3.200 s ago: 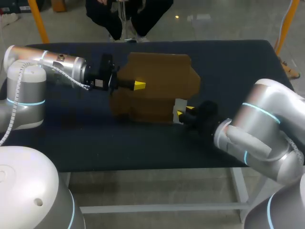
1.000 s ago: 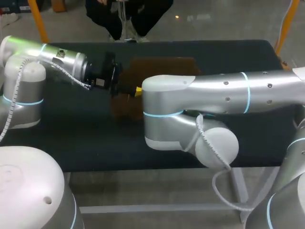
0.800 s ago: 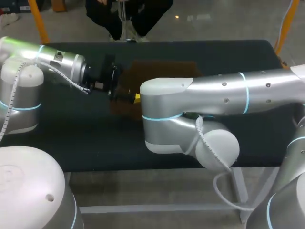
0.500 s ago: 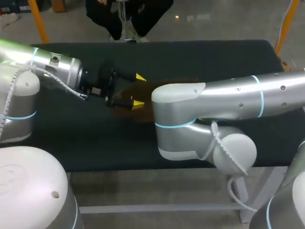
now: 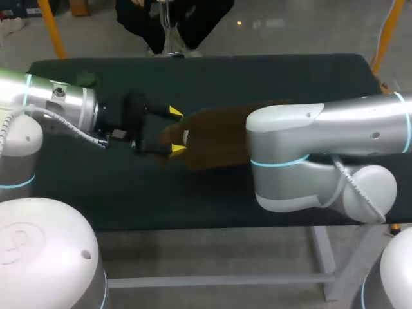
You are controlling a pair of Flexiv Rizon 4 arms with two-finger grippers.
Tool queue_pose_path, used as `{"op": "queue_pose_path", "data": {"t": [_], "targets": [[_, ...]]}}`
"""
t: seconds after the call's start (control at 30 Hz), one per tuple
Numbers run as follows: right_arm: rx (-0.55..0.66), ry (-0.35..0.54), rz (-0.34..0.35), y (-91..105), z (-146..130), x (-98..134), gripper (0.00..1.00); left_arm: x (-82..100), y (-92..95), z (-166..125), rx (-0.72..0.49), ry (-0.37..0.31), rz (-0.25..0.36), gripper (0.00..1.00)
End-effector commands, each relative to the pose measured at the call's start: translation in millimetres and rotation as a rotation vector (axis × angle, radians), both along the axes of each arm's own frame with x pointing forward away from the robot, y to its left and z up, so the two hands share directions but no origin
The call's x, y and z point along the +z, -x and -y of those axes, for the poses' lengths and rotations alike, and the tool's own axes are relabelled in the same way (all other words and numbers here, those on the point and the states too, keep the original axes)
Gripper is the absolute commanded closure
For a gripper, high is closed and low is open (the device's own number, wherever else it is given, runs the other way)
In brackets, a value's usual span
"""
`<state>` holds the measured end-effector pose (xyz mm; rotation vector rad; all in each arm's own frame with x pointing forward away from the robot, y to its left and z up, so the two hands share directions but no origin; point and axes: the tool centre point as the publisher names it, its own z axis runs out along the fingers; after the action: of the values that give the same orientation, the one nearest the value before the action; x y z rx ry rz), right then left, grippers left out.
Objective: Assemble the packaging by folding the flat box into shape, placing the metal phone stand inside, and closing the box properly
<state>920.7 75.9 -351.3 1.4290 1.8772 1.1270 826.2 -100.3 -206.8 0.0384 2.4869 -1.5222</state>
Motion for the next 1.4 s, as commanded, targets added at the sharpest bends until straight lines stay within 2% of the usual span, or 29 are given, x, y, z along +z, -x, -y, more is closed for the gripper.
{"op": "queue_pose_path", "data": {"t": [0.03, 0.3, 0.37, 0.43, 0.47, 0.97, 1.03, 1.1, 1.13, 1.2, 1.23, 1.27, 1.4], "targets": [[0.231, -0.124, -0.064, -1.5, 4.0, 7.1, 1.0, 7.4, 8.8, -16.0, 0.053, 0.026, 0.036, 0.0], [0.291, -0.104, -0.118, 2.5, -3.2, 10.4, 1.0, 10.7, 3.7, -30.1, 0.067, -0.005, 0.044, 0.0], [0.332, -0.136, -0.125, 3.2, -4.3, 10.8, 1.0, 9.8, 2.6, -35.2, 0.077, -0.012, 0.037, 0.0], [0.404, -0.194, -0.141, 2.4, -4.4, 10.2, 1.0, 10.1, 3.5, -39.5, 0.077, 0.006, -0.009, 0.0], [0.425, -0.219, -0.154, 1.3, -3.4, 10.9, 1.0, 10.1, 3.5, -39.5, 0.077, 0.006, -0.009, 0.0], [0.425, -0.219, -0.154, 1.3, -3.4, 10.9, 1.0, 10.1, 3.5, -39.5, 0.077, 0.006, -0.009, 0.0], [0.455, -0.231, -0.182, -1.5, 0.1, 10.9, 1.0, 6.3, -1.6, -35.2, 0.07, -0.042, 0.019, 0.0], [0.469, -0.241, -0.237, -4.6, 3.5, 11.5, 1.0, 4.1, -3.8, -34.8, 0.05, -0.054, 0.033, 0.0], [0.471, -0.24, -0.241, -6.6, 6.2, 11.7, 1.0, 3.0, -4.0, -35.1, 0.047, -0.072, 0.038, 0.0], [0.481, -0.235, -0.315, -11.3, 11.2, 11.1, 1.0, 1.1, -5.5, -37.0, 0.032, -0.092, 0.044, 0.0], [0.48, -0.236, -0.321, -12.7, 13.5, 11.1, 1.0, 0.2, -5.5, -38.1, 0.051, -0.111, 0.049, 0.0], [0.482, -0.224, -0.359, -14.4, 16.5, 11.3, 1.0, -0.7, -5.5, -38.8, 0.036, -0.125, 0.057, 0.0], [0.504, -0.201, -0.459, -19.1, 22.2, 9.9, 1.0, -4.7, -5.2, -44.6, 0.003, -0.172, 0.04, 0.0]]}}
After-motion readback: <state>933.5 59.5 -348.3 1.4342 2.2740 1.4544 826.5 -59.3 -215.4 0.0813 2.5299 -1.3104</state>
